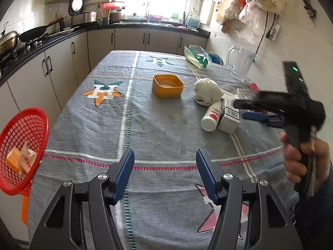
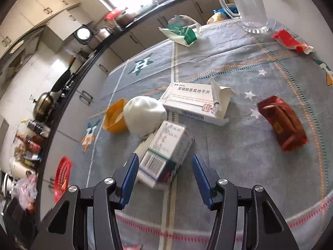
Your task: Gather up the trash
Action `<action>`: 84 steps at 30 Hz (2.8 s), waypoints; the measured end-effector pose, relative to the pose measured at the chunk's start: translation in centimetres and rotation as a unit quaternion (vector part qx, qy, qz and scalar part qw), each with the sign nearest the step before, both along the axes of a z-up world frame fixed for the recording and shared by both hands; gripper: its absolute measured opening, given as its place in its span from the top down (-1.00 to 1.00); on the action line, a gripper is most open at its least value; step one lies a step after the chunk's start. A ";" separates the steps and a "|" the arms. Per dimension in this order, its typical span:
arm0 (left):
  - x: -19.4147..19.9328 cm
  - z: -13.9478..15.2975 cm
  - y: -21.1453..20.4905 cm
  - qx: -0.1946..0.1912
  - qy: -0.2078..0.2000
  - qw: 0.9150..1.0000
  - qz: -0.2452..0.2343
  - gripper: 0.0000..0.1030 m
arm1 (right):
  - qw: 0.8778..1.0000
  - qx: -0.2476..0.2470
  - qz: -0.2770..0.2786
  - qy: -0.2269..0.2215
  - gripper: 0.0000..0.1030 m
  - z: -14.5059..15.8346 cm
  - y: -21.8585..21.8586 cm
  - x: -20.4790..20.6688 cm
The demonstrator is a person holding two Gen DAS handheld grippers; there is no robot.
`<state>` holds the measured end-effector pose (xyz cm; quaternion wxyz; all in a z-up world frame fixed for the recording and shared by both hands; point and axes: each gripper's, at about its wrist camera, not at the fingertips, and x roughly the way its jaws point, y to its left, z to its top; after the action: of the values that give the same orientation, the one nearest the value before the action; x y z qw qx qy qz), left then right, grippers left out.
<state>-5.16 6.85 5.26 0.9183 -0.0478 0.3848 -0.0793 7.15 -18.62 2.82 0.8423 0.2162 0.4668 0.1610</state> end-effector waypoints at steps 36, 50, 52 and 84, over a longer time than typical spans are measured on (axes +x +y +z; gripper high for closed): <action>13.3 -4.0 -12.2 0.074 0.087 0.989 -0.098 0.33 | 0.997 -0.036 -0.023 -0.060 0.10 -0.5 -3.7 -0.8; 6.4 -2.8 -5.0 0.002 0.033 0.999 -0.027 0.42 | 0.991 -0.046 0.069 -0.103 0.11 0.1 0.6 -1.8; 5.7 -2.6 -3.9 -0.002 0.016 1.000 -0.010 0.42 | 0.987 -0.047 0.101 -0.117 0.11 0.2 2.1 -2.4; 4.2 -0.9 -2.5 0.008 -0.019 0.999 0.043 0.44 | 0.975 -0.042 0.147 -0.163 0.12 1.1 4.0 -4.1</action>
<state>-0.94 4.30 4.36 0.9283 -0.0554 0.3658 -0.0380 3.03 -14.63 3.89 0.8824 0.0810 0.3563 0.2963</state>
